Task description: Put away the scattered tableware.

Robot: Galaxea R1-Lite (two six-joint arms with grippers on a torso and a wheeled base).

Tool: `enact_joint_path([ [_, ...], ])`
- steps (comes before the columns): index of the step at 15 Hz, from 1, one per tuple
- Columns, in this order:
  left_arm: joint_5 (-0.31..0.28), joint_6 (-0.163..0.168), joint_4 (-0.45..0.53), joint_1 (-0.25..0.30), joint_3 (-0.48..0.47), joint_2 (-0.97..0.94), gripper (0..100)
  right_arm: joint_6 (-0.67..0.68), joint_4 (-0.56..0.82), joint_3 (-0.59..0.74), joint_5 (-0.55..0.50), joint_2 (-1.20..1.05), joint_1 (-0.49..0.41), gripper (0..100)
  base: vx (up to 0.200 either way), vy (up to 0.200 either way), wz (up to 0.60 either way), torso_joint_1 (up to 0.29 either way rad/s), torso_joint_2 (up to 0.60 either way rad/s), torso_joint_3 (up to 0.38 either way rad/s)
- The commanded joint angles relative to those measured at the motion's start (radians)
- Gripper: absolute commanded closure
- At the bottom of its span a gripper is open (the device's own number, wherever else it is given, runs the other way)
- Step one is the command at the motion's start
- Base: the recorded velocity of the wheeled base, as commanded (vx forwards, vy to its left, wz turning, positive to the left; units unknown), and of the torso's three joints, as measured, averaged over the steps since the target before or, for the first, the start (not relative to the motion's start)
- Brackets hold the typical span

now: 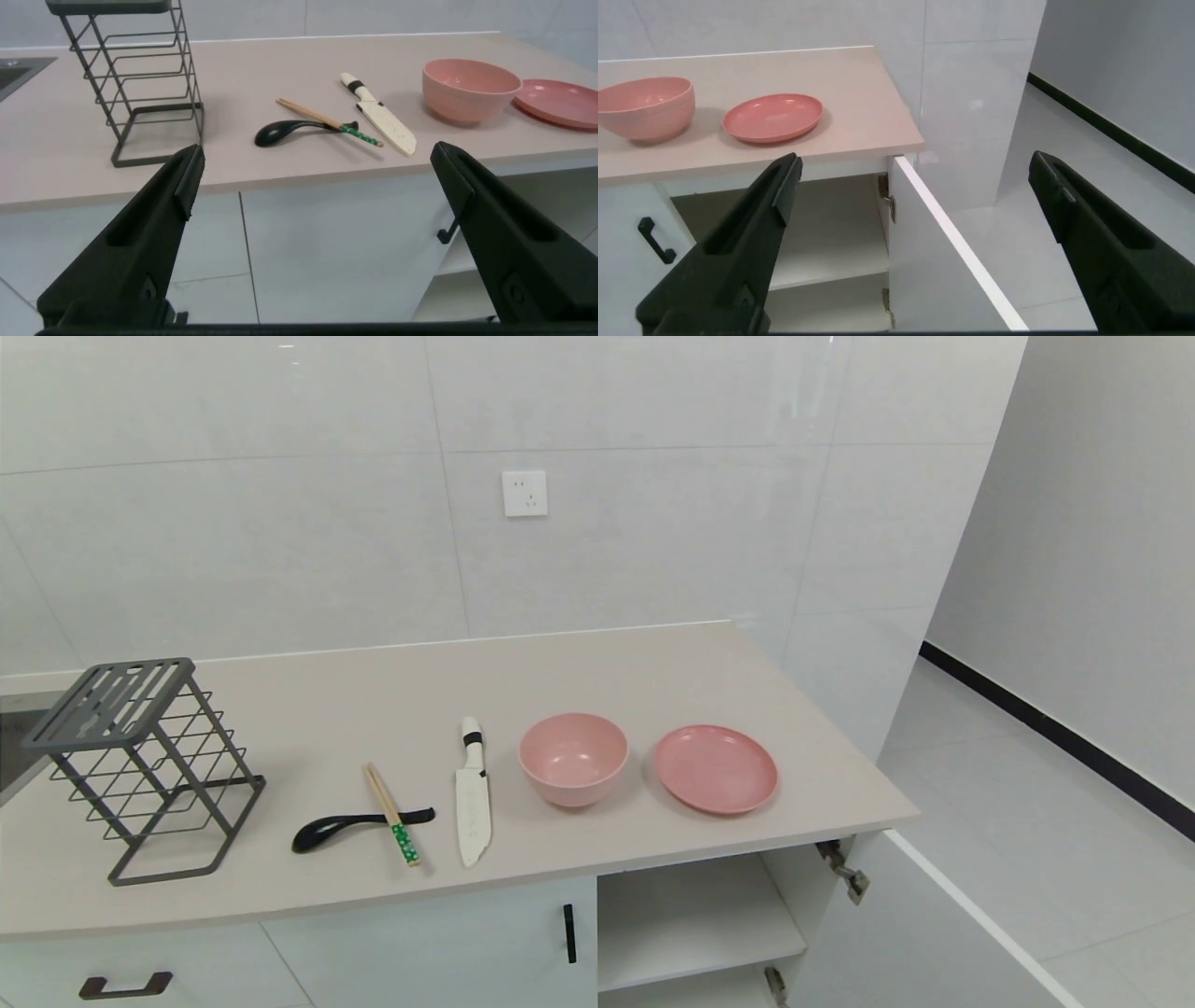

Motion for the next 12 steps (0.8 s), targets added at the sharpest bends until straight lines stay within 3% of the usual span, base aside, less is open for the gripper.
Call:
enact_joint_path([
  [1, 0.000, 0.000, 0.000, 0.000, -0.001, 0.001, 0, 0.000, 0.000, 0.000, 0.000, 0.001, 0.000, 0, 0.000, 0.000, 0.00, 0.000, 0.00, 0.000],
  [7, 0.000, 0.000, 0.000, 0.000, -0.001, 0.001, 0, 0.000, 0.000, 0.000, 0.000, 0.001, 0.000, 0, 0.000, 0.000, 0.00, 0.018, 0.00, 0.017],
  [12, 0.000, 0.000, 0.000, 0.000, 0.001, 0.001, 0, 0.000, 0.000, 0.000, 0.000, 0.001, 0.000, 0, 0.000, 0.000, 0.00, 0.293, -0.06, 0.220],
])
